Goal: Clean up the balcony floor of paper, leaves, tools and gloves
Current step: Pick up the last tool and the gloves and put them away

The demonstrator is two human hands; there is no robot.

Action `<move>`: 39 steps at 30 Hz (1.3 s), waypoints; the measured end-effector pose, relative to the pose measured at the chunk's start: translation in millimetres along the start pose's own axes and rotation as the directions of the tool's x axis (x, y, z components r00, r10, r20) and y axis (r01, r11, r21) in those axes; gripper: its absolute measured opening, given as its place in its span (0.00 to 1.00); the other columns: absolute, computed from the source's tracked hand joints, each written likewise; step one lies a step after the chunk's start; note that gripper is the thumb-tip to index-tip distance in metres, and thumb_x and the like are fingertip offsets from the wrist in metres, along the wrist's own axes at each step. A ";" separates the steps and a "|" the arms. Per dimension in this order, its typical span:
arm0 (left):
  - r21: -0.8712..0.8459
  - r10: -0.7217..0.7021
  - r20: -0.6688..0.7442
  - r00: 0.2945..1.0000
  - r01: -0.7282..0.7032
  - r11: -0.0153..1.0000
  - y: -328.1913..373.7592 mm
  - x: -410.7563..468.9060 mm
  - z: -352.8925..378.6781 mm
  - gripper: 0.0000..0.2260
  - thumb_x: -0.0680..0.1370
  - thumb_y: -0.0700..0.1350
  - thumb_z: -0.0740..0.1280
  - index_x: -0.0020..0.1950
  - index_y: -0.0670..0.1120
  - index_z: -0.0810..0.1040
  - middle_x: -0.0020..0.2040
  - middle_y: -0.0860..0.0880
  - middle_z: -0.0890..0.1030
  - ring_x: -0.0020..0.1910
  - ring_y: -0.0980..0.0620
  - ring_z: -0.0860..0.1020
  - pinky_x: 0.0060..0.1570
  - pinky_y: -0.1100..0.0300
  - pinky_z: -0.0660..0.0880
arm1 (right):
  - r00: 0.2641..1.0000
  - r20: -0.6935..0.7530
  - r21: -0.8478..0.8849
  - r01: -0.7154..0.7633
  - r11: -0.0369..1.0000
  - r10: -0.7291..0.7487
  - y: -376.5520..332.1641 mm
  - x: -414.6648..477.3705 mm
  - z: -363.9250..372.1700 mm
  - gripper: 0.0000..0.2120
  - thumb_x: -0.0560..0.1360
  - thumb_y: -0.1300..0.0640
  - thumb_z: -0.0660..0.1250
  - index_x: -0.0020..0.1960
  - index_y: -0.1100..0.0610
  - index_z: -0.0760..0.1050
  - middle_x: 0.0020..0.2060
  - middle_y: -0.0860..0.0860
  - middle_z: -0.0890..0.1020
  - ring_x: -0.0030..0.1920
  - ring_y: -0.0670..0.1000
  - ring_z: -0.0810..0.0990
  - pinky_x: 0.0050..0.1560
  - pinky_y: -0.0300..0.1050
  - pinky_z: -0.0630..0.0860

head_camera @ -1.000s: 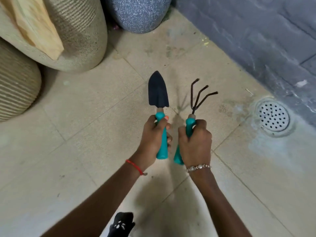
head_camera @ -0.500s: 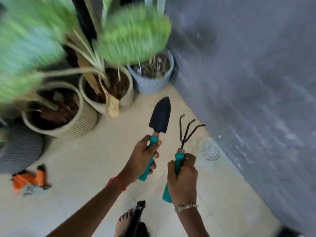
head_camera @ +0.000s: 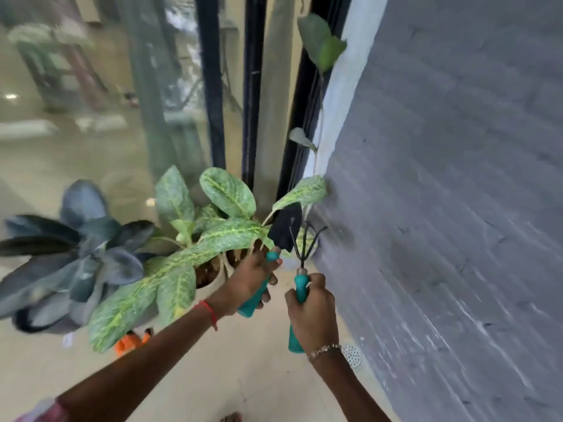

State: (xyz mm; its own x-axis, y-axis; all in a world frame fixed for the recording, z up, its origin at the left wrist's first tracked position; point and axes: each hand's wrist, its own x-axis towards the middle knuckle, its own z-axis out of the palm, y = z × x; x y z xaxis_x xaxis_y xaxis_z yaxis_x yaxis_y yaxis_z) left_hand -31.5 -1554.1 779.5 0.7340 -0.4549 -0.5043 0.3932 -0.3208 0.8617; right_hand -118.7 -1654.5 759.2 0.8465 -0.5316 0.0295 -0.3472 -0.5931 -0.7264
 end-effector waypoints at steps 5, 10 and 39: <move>-0.121 -0.001 -0.147 0.989 -0.017 0.992 -3.6 -89.2 -50.9 0.07 0.81 0.48 0.59 0.46 0.47 0.69 0.34 0.48 0.71 0.19 0.52 0.67 0.23 0.66 0.64 | 0.970 0.126 0.023 0.205 0.979 -0.206 -52.7 -42.6 -5.0 0.13 0.72 0.58 0.66 0.54 0.61 0.70 0.39 0.59 0.79 0.40 0.59 0.78 0.34 0.43 0.66; -0.274 -0.053 -0.362 0.931 -0.052 0.960 -48.2 -179.3 -84.9 0.07 0.80 0.49 0.61 0.52 0.46 0.70 0.36 0.47 0.72 0.21 0.53 0.69 0.23 0.65 0.65 | 0.852 0.357 0.114 0.368 0.923 -0.384 -101.8 -92.2 22.5 0.13 0.71 0.58 0.67 0.55 0.57 0.70 0.36 0.56 0.78 0.41 0.59 0.78 0.35 0.41 0.64; -0.641 -0.722 -0.679 0.134 -0.588 0.493 -373.2 -558.2 -277.0 0.07 0.79 0.45 0.63 0.56 0.45 0.71 0.39 0.45 0.72 0.22 0.54 0.68 0.23 0.63 0.66 | -0.332 0.842 0.509 0.748 0.426 -0.424 -341.6 -512.0 332.5 0.13 0.75 0.52 0.63 0.57 0.53 0.67 0.50 0.51 0.75 0.45 0.47 0.67 0.44 0.39 0.67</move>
State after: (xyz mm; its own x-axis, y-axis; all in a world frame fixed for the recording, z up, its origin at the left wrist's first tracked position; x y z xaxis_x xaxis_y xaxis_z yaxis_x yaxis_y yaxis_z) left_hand -434.5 -950.4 755.1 0.1906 0.7345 -0.6513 0.1169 0.6417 0.7580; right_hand -299.3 -978.6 764.0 0.2060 0.9376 -0.2803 0.6907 -0.3422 -0.6370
